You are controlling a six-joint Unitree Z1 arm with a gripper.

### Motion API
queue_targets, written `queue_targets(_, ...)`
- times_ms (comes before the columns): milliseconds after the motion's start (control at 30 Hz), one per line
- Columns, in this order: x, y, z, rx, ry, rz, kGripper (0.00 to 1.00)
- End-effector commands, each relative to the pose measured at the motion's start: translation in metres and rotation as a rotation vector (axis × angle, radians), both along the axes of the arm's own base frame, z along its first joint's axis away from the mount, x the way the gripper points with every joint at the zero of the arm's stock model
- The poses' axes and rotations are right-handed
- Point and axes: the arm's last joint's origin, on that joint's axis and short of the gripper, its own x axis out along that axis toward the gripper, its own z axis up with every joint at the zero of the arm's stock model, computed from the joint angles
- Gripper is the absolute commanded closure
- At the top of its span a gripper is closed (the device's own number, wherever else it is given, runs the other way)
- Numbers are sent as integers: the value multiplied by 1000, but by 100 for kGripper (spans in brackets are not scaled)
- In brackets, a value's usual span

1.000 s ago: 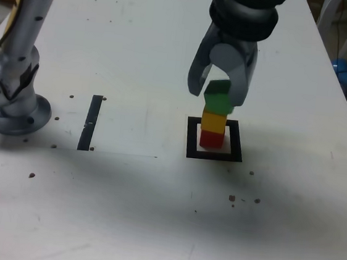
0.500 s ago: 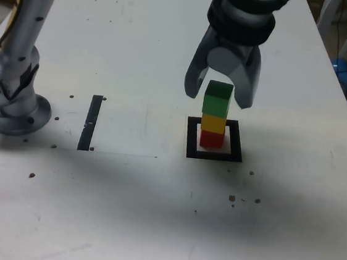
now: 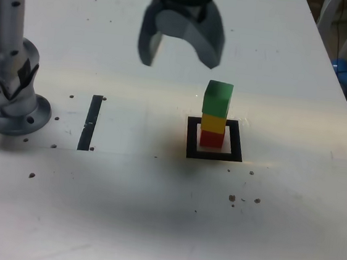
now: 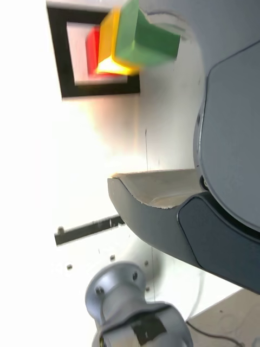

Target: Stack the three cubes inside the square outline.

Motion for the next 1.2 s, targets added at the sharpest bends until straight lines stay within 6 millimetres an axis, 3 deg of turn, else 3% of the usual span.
queue_targets(0,-11,1,-2,-2,11,11,1)
queue_targets(467,-83,9,-57,-66,38,87,1)
queue_targets(1167,-116,18,-114,-184,106,125,1)
